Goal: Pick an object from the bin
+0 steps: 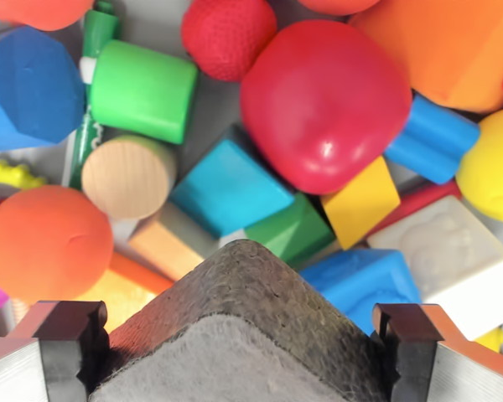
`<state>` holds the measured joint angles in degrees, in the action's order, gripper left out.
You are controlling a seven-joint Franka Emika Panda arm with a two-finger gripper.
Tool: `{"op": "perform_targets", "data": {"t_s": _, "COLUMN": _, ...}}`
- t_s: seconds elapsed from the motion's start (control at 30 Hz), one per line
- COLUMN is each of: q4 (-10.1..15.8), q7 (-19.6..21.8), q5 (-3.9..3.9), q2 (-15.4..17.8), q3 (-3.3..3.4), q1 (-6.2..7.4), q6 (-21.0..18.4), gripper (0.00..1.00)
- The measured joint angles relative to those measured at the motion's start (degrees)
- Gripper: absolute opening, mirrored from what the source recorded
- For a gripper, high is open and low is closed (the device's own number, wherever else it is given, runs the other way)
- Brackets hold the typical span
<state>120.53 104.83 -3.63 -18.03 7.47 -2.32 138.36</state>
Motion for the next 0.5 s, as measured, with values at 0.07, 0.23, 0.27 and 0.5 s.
{"op": "perform_targets", "data": {"t_s": 0.07, "q4": -0.2, "q7": 0.1, "q5": 0.22, "q2": 0.8, "q3": 0.05, "q1": 0.03, "q6": -1.1, "gripper": 0.0}}
{"op": "perform_targets", "data": {"t_s": 0.23, "q4": -0.7, "q7": 0.5, "q5": 0.71, "q2": 2.9, "q3": 0.13, "q1": 0.06, "q6": -3.6, "gripper": 0.0}}
{"op": "perform_targets", "data": {"t_s": 0.27, "q4": -0.9, "q7": 0.6, "q5": 0.8, "q2": 3.4, "q3": 0.13, "q1": 0.06, "q6": -4.1, "gripper": 0.0}}
{"op": "perform_targets", "data": {"t_s": 0.5, "q4": -2.2, "q7": 0.9, "q5": 1.34, "q2": 6.1, "q3": 0.17, "q1": 0.06, "q6": -8.2, "gripper": 0.0}}
